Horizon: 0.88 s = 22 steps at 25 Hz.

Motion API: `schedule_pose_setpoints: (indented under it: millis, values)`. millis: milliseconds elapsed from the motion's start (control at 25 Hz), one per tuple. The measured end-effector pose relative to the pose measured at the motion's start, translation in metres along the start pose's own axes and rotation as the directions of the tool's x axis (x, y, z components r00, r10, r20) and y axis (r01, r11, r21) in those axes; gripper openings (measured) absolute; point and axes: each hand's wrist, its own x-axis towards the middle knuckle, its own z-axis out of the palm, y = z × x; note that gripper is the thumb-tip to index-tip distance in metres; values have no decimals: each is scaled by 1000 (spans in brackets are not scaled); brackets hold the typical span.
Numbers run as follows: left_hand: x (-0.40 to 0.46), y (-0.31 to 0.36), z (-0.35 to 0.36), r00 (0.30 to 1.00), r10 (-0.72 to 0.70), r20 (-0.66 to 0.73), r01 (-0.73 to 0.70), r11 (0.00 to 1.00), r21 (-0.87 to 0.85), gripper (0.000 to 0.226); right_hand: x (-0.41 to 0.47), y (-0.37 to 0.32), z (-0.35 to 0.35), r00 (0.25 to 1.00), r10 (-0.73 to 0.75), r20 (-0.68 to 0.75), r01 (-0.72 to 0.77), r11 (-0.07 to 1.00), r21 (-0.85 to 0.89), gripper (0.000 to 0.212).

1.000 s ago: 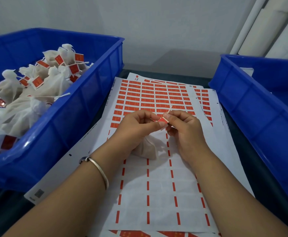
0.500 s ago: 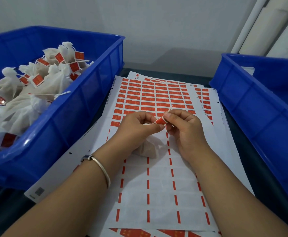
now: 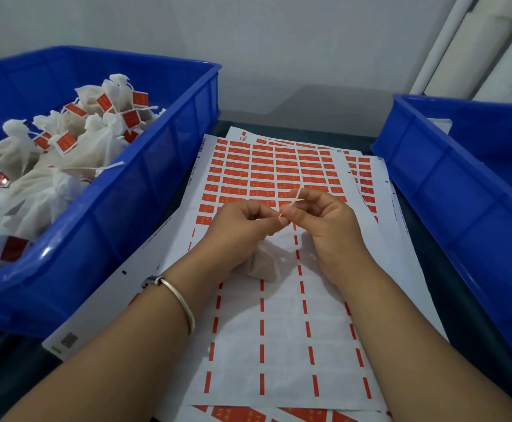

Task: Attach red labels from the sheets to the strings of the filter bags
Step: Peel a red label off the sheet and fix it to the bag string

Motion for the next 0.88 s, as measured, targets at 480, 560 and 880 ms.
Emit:
schedule_pose_setpoints:
  millis: [480, 560, 880]
  values:
    - [0, -3, 1, 993, 65, -98, -54, 991, 119, 16, 0, 5, 0, 1000, 5, -21, -5, 1000, -11, 15]
    - [-2, -5, 0, 987, 136, -86, -109, 959, 262, 19, -1, 6, 2, 1000, -4, -10, 4, 998, -66, 16]
    - [-8, 13, -17, 992, 64, -109, -40, 977, 210, 14, -7, -4, 5, 999, -5, 54, 6, 1000, -22, 21]
